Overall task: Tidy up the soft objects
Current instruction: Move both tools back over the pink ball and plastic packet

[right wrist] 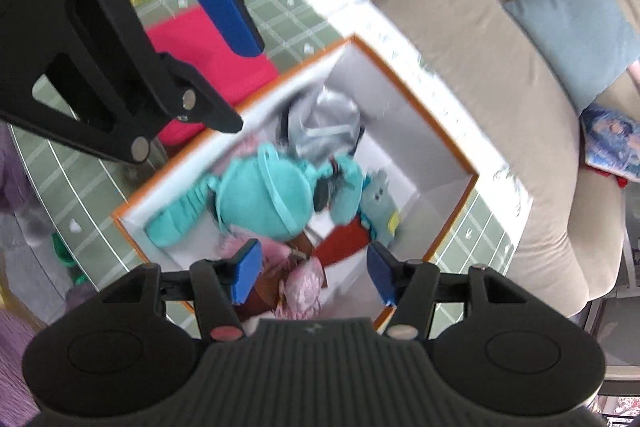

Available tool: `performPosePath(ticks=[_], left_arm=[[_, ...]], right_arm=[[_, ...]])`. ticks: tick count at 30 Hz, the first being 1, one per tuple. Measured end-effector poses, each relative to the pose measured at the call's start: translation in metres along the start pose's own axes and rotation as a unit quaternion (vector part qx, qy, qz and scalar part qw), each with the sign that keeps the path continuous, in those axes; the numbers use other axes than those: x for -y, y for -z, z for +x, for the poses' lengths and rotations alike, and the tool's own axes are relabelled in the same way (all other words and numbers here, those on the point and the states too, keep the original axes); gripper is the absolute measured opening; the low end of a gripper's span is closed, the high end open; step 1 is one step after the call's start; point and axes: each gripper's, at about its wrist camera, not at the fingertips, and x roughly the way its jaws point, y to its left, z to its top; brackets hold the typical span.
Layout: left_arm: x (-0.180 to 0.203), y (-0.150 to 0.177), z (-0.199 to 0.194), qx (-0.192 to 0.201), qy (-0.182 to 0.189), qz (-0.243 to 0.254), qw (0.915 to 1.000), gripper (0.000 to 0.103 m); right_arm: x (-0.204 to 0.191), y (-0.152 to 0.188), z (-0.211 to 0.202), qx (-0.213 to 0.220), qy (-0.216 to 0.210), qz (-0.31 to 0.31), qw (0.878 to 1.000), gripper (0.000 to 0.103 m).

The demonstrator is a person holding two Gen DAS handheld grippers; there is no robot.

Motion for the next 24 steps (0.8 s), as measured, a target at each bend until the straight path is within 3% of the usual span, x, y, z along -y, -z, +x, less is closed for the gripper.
performPosePath(ticks=[11,19,24], left_arm=[[-0.027,0.06,-0.062,0.028,-0.043,-0.035,0.9981,0.046],[-0.048,0.114,-0.081,0.015,-0.061,-0.061,0.9962,0.046],[-0.063,0.148,-0.09,0.004,-0.065,-0.07,0.9954,0.046]], right_arm=[[-0.056,-0.045,-0.044,0.065,-0.018,-0.014,0.998,0.058],[-0.1,-0.079,-0.043,0.071,-0.041,-0.044,0.996,0.058],[-0.123,-0.098,-0.035,0.072,-0.05,-0.03,0.996,0.058]])
